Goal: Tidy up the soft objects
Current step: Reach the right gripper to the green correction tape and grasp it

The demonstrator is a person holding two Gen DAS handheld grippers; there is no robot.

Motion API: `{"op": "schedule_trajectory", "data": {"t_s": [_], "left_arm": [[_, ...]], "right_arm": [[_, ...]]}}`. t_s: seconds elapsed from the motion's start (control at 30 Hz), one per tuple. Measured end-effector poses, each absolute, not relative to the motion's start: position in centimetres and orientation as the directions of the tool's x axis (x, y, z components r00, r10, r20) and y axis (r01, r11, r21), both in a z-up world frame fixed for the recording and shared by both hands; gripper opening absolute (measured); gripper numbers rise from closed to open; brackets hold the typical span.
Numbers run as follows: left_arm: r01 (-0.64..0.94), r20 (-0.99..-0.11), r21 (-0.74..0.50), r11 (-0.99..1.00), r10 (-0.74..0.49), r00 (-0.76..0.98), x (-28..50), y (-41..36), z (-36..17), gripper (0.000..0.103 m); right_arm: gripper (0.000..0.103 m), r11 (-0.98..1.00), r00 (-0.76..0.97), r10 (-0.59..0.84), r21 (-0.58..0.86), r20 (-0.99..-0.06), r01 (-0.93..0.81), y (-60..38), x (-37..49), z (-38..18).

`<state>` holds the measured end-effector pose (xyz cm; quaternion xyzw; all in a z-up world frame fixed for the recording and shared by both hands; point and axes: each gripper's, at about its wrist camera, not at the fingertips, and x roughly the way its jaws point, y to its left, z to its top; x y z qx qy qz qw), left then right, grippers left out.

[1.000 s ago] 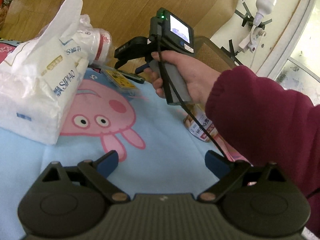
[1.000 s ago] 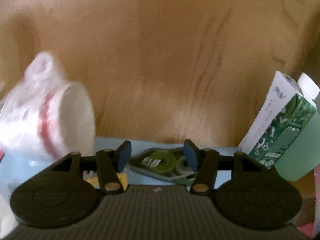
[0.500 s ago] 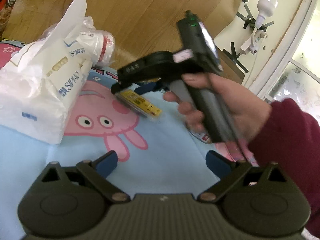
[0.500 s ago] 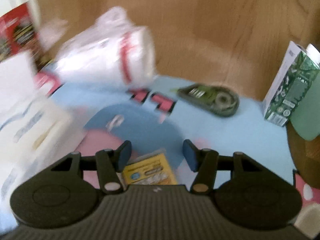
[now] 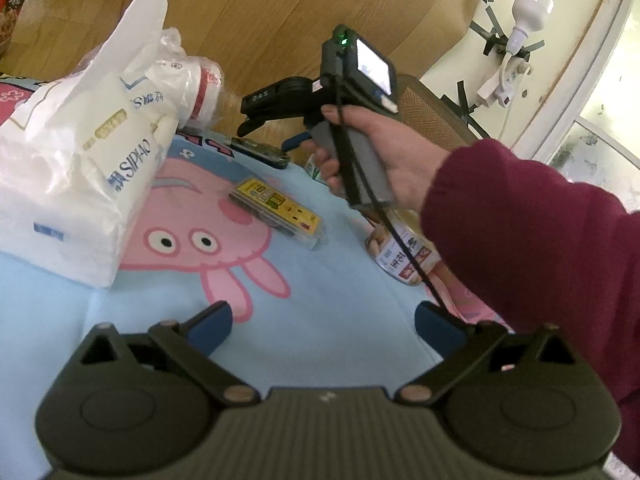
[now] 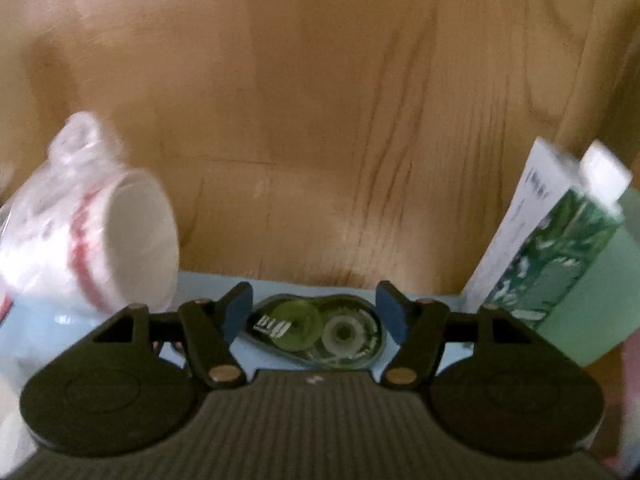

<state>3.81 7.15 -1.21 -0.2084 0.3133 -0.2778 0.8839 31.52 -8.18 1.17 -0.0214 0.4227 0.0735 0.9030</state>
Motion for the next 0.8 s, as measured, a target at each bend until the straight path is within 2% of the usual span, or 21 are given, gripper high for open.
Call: {"op": "schedule_trajectory", "data": {"t_s": [0.17,0.27,0.43,0.53,0.6,0.67,0.8], "left_arm": [[0.362,-0.439,-0.542,0.759,-0.622,0.648,3.9,7.1,-1.2,0.102],[0.361,-0.439,-0.542,0.759,-0.622,0.649,3.9,7.1,-1.2,0.102],[0.361,-0.435,-0.547,0.755,-0.625,0.648,3.9,7.2,-1.2,0.102],[0.357,-0.43,-0.555,0.752,-0.627,0.65,4.1,7.5,-1.3,0.102],[0.354,-0.429,-0.556,0.752,-0.625,0.653,4.0,7.5,-1.3,0.102],[0.354,-0.429,-0.554,0.753,-0.623,0.654,4.0,7.6,-1.3,0.102],[0.352,-0.429,-0.553,0.755,-0.62,0.657,4.0,7.7,-1.3,0.102]], "right_arm": [[0.071,0.986,0.599,0.162,0.099,-0.784,-0.137,-9.5,32.2,0.8],[0.062,0.977,0.567,0.201,0.121,-0.799,-0.175,-9.8,31.2,1.4],[0.055,0.958,0.528,0.263,0.154,-0.808,-0.242,-9.2,27.2,1.9],[0.055,0.943,0.547,0.256,0.082,-0.797,-0.322,-7.7,23.1,1.8],[0.054,0.931,0.545,0.282,0.087,-0.79,-0.355,-7.2,21.2,2.0],[0.051,0.921,0.547,0.313,0.107,-0.777,-0.374,-7.7,20.2,2.7],[0.052,0.932,0.621,0.267,0.033,-0.737,-0.362,-8.1,21.0,4.6]]}}
